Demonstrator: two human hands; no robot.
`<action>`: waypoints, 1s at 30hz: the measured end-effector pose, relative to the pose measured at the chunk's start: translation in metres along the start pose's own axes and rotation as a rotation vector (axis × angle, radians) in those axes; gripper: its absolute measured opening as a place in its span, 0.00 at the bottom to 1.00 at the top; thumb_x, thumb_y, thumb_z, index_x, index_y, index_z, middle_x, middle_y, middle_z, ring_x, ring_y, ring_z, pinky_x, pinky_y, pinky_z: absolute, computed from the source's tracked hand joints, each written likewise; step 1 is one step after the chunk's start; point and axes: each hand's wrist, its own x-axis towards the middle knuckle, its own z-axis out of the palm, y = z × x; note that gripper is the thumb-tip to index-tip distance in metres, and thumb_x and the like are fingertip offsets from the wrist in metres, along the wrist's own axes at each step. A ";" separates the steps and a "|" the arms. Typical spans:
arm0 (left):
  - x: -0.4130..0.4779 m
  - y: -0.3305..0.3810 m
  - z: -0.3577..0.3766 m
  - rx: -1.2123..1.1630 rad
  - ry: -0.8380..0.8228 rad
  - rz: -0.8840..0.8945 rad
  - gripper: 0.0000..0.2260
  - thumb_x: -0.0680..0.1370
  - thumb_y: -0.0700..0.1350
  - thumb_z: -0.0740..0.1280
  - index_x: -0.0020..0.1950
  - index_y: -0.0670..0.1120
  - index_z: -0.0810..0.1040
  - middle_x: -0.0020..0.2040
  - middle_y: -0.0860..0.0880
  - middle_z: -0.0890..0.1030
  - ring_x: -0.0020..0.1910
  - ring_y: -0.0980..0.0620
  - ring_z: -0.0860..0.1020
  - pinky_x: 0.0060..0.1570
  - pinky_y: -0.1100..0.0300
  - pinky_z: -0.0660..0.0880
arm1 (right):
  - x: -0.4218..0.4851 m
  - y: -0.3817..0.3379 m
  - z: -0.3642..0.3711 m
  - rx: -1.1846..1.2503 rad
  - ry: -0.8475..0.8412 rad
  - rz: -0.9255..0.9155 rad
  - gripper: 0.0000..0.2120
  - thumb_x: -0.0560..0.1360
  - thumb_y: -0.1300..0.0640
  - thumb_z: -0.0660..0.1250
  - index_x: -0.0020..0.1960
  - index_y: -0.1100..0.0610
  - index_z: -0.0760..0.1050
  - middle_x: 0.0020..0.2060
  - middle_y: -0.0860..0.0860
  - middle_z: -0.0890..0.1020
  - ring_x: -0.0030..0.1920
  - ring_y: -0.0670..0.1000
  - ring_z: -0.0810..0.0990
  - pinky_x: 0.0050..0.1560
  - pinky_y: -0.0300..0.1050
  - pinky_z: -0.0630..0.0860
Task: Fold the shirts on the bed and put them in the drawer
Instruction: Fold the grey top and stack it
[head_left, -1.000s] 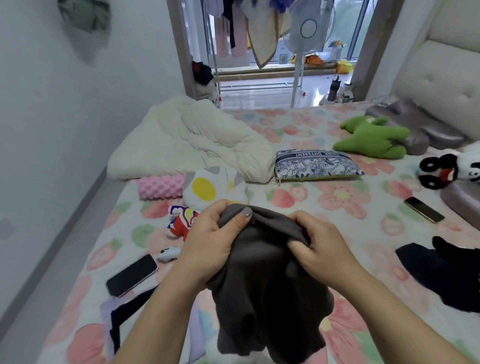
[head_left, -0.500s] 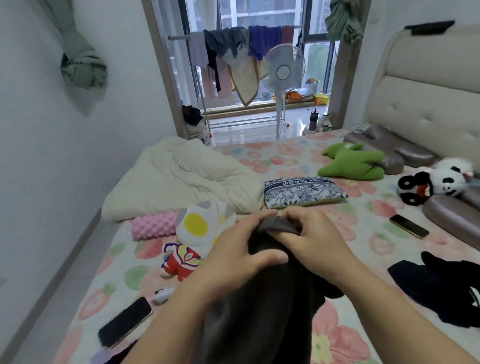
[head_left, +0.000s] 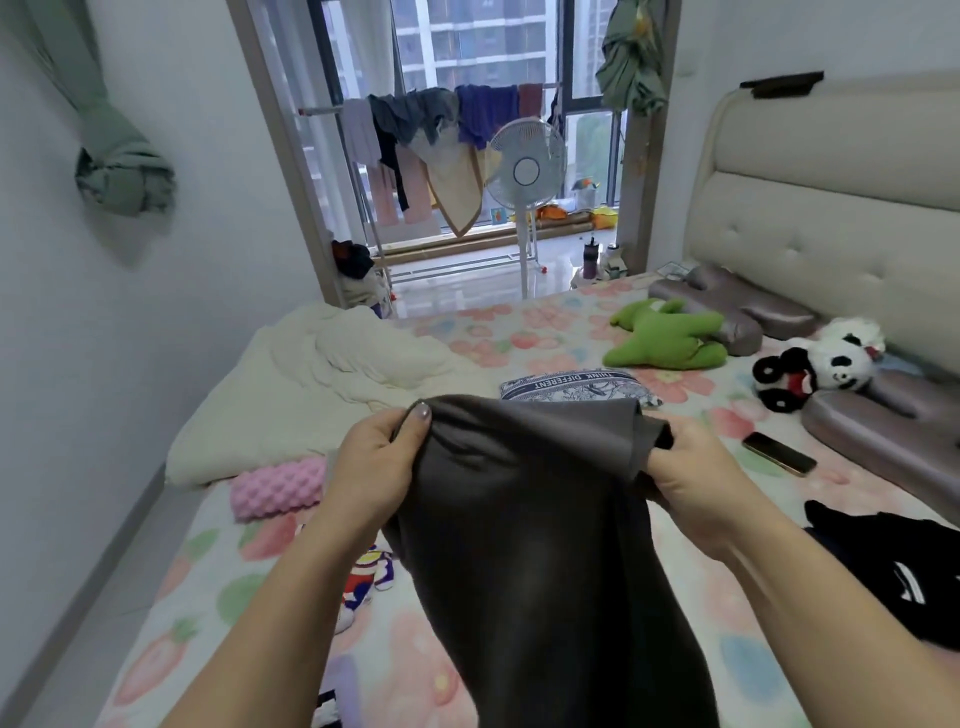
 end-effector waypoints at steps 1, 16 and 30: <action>-0.001 -0.003 0.002 0.014 -0.001 -0.014 0.14 0.80 0.46 0.61 0.43 0.37 0.79 0.39 0.44 0.80 0.39 0.51 0.74 0.42 0.57 0.69 | 0.003 -0.003 0.002 0.013 0.012 -0.006 0.13 0.72 0.74 0.62 0.45 0.60 0.80 0.36 0.52 0.83 0.37 0.48 0.81 0.34 0.36 0.77; -0.016 0.032 0.034 -0.308 -0.216 0.184 0.10 0.77 0.37 0.62 0.42 0.49 0.78 0.34 0.58 0.81 0.36 0.62 0.77 0.39 0.67 0.74 | 0.005 -0.017 0.034 0.226 -0.244 0.076 0.18 0.65 0.72 0.70 0.52 0.60 0.73 0.39 0.57 0.82 0.38 0.52 0.81 0.38 0.42 0.80; -0.014 0.025 0.008 0.071 -0.297 0.334 0.35 0.63 0.59 0.72 0.64 0.71 0.58 0.66 0.61 0.66 0.65 0.67 0.64 0.64 0.72 0.59 | -0.002 -0.023 0.042 -0.751 -0.194 -0.491 0.02 0.74 0.58 0.67 0.44 0.51 0.76 0.35 0.47 0.80 0.37 0.44 0.75 0.40 0.35 0.68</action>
